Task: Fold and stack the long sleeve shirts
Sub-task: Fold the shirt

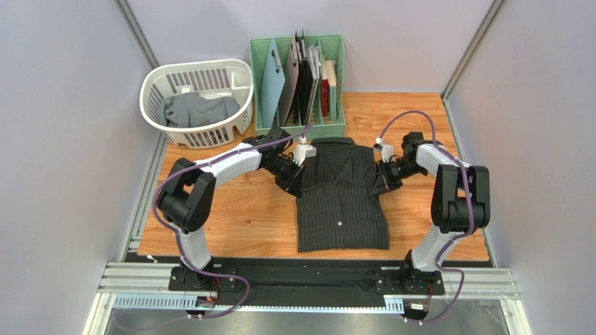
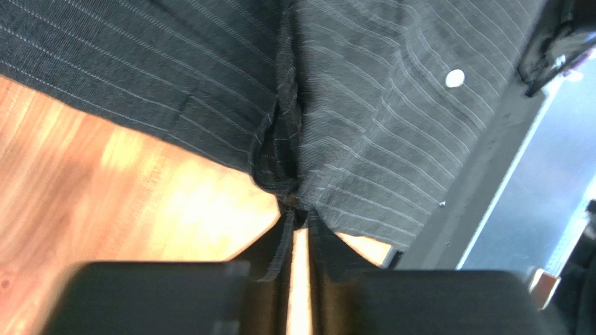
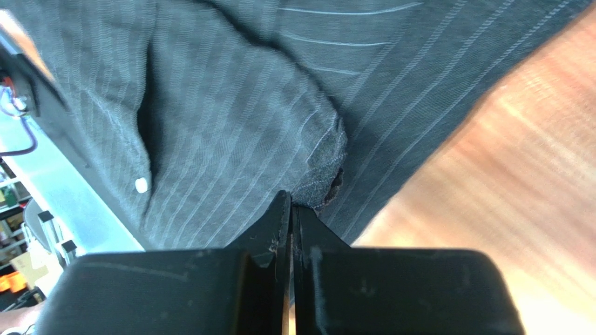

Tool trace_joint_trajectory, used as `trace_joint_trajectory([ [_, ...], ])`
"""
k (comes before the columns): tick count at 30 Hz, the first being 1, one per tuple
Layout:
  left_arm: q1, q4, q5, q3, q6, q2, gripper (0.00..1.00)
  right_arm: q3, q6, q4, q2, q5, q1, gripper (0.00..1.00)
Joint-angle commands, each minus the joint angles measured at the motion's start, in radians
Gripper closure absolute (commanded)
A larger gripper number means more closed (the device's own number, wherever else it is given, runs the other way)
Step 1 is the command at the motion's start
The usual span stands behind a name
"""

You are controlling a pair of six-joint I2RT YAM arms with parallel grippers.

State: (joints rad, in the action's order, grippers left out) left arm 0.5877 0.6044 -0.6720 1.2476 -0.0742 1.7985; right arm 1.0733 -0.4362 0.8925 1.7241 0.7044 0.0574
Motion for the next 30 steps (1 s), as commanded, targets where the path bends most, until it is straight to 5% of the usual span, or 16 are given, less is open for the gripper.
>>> trace_joint_trajectory([
  [1, -0.002, 0.063, 0.037, 0.084, -0.045, 0.093, 0.66, 0.053, -0.016, -0.056, 0.068, -0.043, -0.004, 0.97],
  [10, -0.006, -0.003, 0.012, 0.105, -0.144, 0.027, 0.44, 0.077, -0.018, -0.024, 0.084, -0.049, -0.004, 0.82],
  [20, 0.061, 0.034, -0.015, 0.360, -0.183, 0.188, 0.43, 0.093, 0.010, -0.014, 0.094, -0.065, -0.002, 0.77],
  [30, 0.156, 0.046, 0.020, 0.403, -0.188, 0.274, 0.46, 0.099, 0.027, -0.021, 0.107, -0.065, -0.002, 0.77],
])
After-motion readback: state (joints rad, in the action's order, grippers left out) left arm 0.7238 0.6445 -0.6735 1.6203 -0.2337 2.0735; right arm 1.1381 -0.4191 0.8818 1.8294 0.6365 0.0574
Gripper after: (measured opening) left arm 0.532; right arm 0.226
